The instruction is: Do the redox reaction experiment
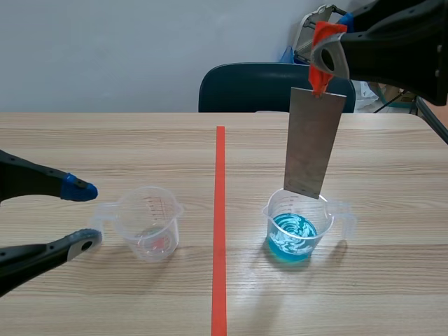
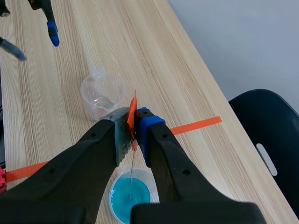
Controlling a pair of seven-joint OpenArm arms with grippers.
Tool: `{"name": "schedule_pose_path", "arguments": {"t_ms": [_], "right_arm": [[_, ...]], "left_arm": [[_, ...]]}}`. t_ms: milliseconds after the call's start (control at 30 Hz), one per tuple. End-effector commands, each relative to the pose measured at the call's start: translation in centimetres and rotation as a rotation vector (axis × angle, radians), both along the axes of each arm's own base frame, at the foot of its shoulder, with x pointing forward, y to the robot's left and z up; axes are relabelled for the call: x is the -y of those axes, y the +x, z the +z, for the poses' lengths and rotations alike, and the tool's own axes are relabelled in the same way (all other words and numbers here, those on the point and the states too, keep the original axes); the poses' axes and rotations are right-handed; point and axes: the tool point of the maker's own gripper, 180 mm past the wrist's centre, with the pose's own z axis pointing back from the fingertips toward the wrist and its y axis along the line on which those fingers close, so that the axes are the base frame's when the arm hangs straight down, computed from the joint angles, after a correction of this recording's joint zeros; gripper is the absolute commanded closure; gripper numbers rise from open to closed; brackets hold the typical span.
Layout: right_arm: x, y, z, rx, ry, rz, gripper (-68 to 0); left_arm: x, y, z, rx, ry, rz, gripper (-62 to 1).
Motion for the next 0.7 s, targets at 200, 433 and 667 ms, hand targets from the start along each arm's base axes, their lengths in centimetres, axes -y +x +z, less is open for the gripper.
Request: {"name": "schedule_pose_path", "arguments": {"t_ms": [200,433,667], "right_arm": [[-0.14,-0.07,1.04,0.033,0.007,0.017,-0.6],[-0.14,-0.07,1.04,0.033,0.007,0.017,-0.6],[-0.14,-0.07,1.04,0.033,0.007,0.017,-0.6]], "left_arm": [[-0.27,-0.6,0.79,-0.005,-0.045,0.008,-62.3],[-0.47,-0.71,0.77,-0.003,-0.027,-0.009,-62.3],[-0.7,-1.01,0.62,0.004,0.016,-0.056,-62.3]]}}
